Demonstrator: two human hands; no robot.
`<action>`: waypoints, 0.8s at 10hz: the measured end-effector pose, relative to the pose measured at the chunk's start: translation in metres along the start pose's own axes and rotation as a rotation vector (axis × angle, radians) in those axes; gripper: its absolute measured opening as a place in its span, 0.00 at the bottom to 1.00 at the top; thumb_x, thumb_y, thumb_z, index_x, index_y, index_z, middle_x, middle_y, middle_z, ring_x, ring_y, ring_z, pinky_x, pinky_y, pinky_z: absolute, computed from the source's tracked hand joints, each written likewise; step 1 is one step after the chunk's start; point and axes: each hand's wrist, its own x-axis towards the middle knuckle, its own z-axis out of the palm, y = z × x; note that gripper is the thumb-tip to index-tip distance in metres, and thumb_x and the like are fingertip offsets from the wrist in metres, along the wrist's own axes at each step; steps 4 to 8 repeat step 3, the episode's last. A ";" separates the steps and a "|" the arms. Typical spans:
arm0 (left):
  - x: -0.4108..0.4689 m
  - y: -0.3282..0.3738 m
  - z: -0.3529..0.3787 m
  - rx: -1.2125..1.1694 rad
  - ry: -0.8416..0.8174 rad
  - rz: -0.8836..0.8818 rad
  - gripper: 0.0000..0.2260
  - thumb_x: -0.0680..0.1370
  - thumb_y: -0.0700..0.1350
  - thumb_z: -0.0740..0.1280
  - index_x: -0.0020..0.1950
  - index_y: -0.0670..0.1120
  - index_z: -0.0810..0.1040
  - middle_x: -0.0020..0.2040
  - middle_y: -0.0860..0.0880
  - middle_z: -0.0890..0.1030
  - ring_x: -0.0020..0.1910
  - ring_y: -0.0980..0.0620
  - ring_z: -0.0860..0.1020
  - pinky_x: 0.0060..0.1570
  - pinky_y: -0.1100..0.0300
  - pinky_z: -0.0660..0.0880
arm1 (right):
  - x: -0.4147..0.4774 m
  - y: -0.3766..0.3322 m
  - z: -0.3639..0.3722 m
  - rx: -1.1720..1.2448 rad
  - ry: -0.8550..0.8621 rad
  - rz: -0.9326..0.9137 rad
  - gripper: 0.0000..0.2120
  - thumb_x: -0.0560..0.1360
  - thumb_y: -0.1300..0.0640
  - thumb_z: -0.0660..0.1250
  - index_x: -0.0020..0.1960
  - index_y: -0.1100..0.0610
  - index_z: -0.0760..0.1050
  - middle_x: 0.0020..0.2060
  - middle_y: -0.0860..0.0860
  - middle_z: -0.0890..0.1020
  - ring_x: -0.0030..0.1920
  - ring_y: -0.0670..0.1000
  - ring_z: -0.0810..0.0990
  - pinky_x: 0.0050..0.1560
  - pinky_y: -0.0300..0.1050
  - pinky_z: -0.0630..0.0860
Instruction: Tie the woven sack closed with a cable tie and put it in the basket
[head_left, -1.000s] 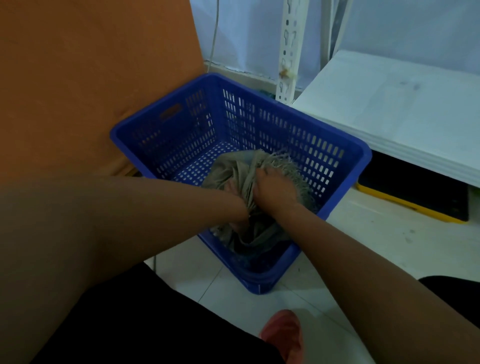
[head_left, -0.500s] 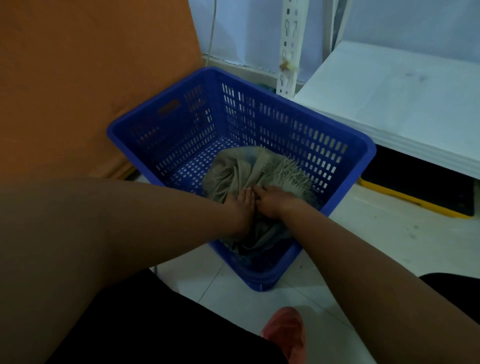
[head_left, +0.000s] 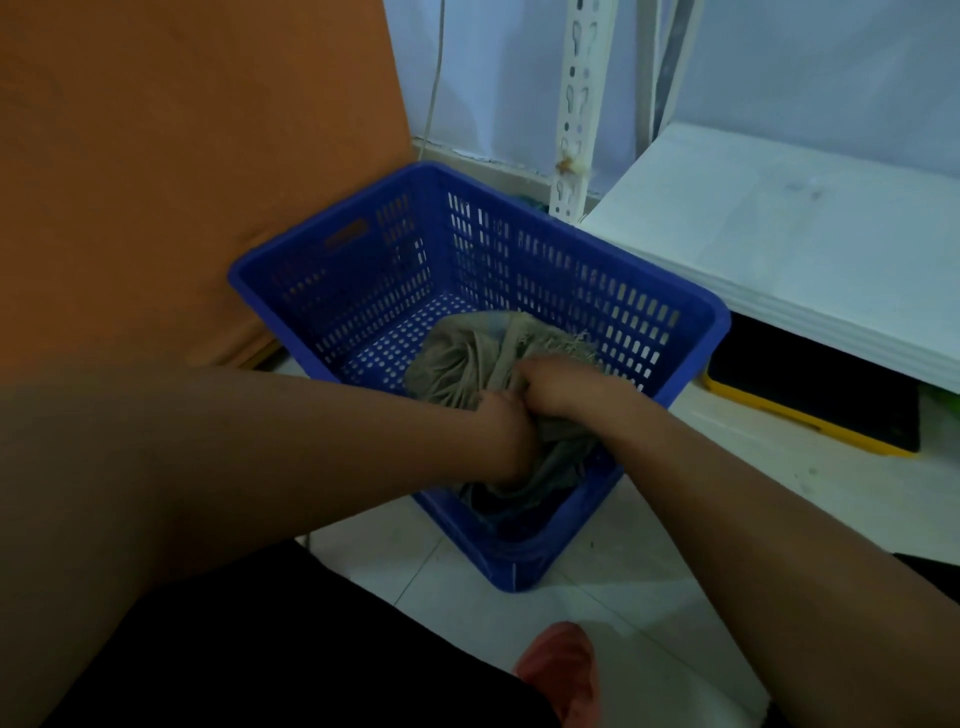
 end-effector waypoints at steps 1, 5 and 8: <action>-0.025 -0.013 -0.039 -0.165 0.070 -0.015 0.29 0.80 0.59 0.56 0.75 0.43 0.64 0.73 0.40 0.66 0.69 0.41 0.68 0.66 0.46 0.69 | -0.020 -0.006 -0.033 0.094 0.096 -0.032 0.14 0.83 0.52 0.59 0.66 0.54 0.74 0.64 0.57 0.77 0.61 0.56 0.76 0.60 0.49 0.71; -0.080 -0.041 -0.095 -0.409 0.198 0.081 0.26 0.81 0.59 0.59 0.73 0.45 0.67 0.71 0.43 0.71 0.68 0.44 0.71 0.67 0.51 0.67 | -0.067 -0.017 -0.102 0.343 0.402 -0.152 0.17 0.83 0.55 0.62 0.72 0.53 0.73 0.68 0.54 0.76 0.59 0.52 0.76 0.54 0.41 0.67; -0.080 -0.041 -0.095 -0.409 0.198 0.081 0.26 0.81 0.59 0.59 0.73 0.45 0.67 0.71 0.43 0.71 0.68 0.44 0.71 0.67 0.51 0.67 | -0.067 -0.017 -0.102 0.343 0.402 -0.152 0.17 0.83 0.55 0.62 0.72 0.53 0.73 0.68 0.54 0.76 0.59 0.52 0.76 0.54 0.41 0.67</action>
